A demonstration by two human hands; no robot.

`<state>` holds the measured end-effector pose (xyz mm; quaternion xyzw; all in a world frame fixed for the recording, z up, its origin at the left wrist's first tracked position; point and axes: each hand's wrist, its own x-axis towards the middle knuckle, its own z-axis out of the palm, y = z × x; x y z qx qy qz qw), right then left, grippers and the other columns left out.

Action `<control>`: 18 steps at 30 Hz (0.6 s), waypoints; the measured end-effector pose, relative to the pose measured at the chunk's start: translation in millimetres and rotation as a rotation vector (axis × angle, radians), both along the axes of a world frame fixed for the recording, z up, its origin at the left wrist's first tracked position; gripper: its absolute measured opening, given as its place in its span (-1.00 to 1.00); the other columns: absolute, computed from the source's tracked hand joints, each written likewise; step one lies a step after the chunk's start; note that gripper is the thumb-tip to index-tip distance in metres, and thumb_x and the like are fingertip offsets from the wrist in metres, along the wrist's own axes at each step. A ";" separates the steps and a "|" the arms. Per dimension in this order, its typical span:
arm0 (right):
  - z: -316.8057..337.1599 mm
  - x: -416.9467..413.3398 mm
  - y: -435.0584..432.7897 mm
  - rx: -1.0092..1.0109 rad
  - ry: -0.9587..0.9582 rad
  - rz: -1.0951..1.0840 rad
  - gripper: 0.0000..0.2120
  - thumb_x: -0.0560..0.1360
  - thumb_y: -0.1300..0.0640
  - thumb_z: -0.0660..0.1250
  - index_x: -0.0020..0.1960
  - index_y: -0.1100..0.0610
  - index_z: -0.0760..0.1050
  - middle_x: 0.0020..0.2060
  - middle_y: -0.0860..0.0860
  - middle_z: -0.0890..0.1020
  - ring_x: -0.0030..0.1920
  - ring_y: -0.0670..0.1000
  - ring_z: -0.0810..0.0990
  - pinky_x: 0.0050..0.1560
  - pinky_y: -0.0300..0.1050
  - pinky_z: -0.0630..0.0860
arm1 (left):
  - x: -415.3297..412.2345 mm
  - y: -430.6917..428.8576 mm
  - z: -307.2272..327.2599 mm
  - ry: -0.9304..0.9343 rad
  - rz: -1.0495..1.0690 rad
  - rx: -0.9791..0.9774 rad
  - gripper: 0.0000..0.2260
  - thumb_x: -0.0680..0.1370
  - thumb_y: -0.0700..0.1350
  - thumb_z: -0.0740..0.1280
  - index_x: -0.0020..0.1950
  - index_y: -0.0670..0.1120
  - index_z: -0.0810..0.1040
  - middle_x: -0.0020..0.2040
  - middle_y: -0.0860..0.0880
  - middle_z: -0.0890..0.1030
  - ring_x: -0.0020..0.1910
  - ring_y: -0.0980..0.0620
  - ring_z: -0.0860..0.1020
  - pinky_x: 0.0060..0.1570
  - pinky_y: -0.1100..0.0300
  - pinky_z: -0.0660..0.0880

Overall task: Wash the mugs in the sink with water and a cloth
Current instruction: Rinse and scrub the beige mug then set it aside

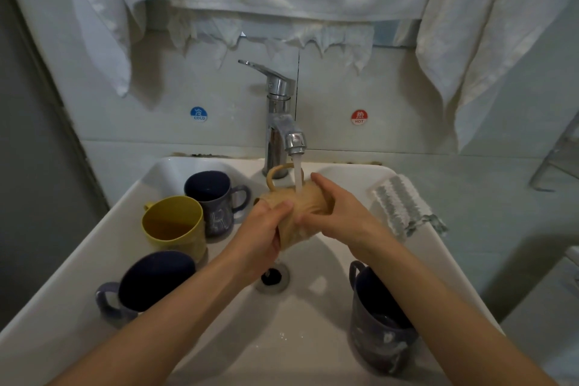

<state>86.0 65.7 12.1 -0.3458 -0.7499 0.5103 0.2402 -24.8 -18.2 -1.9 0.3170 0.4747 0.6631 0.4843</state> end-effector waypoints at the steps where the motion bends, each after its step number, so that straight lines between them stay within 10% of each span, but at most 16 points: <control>1: 0.0 -1.2 0.4 -0.019 0.008 -0.003 -0.22 0.39 0.26 0.44 0.49 -0.03 0.16 0.37 0.04 0.30 0.30 0.11 0.39 0.11 -0.12 0.45 | 0.2 -0.2 0.4 0.001 0.003 0.006 -0.80 0.60 -0.15 0.15 0.22 -0.03 0.38 0.09 -0.09 0.55 0.03 -0.03 0.58 -0.08 0.17 0.58; 18: -3.3 -4.9 1.9 -0.066 0.012 -0.048 -0.42 0.54 0.20 0.19 0.49 -0.11 0.13 0.46 -0.02 0.18 0.33 0.05 0.32 0.20 -0.08 0.44 | 4.7 1.5 0.9 -0.038 -0.039 0.014 -0.76 0.62 -0.16 0.13 0.28 -0.11 0.38 0.10 -0.11 0.57 0.05 -0.04 0.59 0.03 0.13 0.55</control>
